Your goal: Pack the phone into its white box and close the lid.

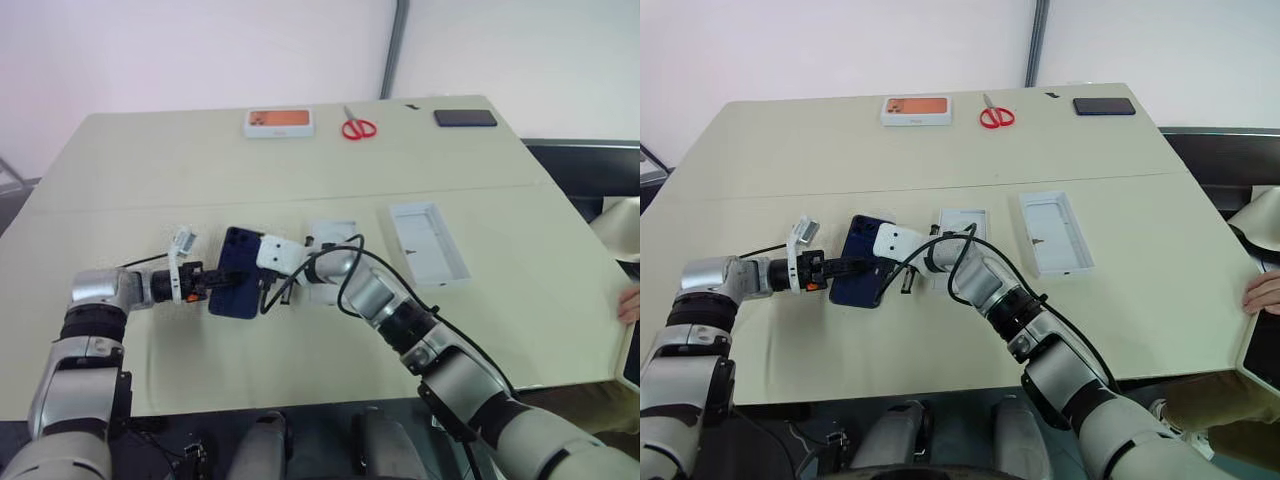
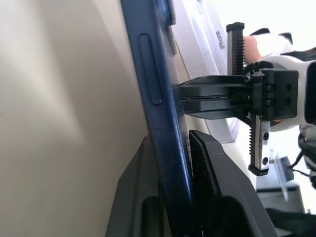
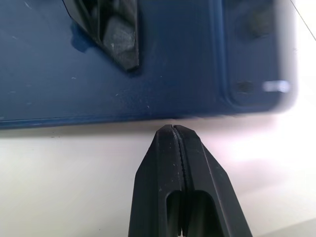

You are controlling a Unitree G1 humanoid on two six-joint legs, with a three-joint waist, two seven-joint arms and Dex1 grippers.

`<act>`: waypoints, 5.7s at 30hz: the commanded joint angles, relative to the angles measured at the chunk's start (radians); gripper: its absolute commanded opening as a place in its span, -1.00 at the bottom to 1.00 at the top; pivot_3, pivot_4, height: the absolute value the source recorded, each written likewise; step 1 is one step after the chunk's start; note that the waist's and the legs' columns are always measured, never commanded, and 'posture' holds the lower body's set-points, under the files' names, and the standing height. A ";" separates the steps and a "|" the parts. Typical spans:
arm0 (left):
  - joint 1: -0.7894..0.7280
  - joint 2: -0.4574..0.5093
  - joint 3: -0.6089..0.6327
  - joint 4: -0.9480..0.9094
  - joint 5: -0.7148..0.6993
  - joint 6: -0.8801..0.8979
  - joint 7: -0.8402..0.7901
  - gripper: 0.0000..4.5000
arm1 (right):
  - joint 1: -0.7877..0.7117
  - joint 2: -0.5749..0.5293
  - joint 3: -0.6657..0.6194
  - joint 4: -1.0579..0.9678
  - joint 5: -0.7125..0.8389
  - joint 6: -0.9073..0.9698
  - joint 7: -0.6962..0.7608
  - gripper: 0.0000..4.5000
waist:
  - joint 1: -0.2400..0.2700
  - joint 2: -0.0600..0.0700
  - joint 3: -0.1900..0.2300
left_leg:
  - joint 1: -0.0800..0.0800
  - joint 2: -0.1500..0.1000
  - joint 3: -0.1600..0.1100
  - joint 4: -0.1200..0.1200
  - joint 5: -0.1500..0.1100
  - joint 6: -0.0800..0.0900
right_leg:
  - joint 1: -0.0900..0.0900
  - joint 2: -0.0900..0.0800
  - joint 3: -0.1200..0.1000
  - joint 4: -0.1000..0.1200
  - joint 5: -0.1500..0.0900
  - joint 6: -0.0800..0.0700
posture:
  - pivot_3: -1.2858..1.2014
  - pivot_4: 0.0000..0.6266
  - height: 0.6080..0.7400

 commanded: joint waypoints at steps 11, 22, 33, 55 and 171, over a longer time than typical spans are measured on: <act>0.024 0.008 0.031 -0.031 -0.049 0.059 0.044 -0.99 | 0.004 0.004 0.001 -0.021 -0.003 -0.010 -0.004 -1.00 | 0.000 -0.001 0.001 | 0.001 0.000 0.000 0.000 0.000 0.000 | 0.001 0.000 0.000 0.000 0.000 0.000 | 0.03 -0.52 1.00; 0.058 -0.001 0.182 -0.081 -0.189 0.159 0.117 -0.99 | 0.061 0.001 -0.137 -0.165 0.147 -0.023 0.016 -1.00 | 0.001 -0.002 0.002 | -0.006 0.000 -0.001 0.001 0.000 0.000 | -0.006 0.000 0.000 0.001 0.000 0.000 | 0.03 -0.52 1.00; 0.117 -0.091 0.441 -0.246 -0.393 0.328 0.332 -1.00 | 0.132 -0.132 -0.261 -0.409 0.380 0.159 0.182 0.27 | 0.005 -0.003 0.003 | -0.013 0.001 -0.002 0.003 0.001 -0.002 | -0.013 -0.002 0.000 0.003 0.001 -0.001 | 0.03 -0.52 1.00; 0.189 -0.211 0.482 -0.463 -0.545 0.352 0.549 -1.00 | 0.294 -0.532 -0.141 -0.549 0.322 0.087 0.348 0.70 | 0.012 -0.007 0.005 | -0.014 0.000 0.000 0.004 0.001 -0.002 | -0.010 -0.006 -0.002 -0.002 0.001 0.000 | 0.03 -0.52 1.00; 0.133 -0.253 0.247 -0.665 -0.613 0.458 0.893 0.64 | 0.382 -0.503 -0.360 -0.503 0.498 -0.129 0.305 1.00 | 0.031 -0.010 0.006 | -0.013 -0.001 0.001 0.005 0.001 -0.002 | -0.007 -0.003 -0.002 -0.003 0.001 -0.001 | 0.03 -0.52 1.00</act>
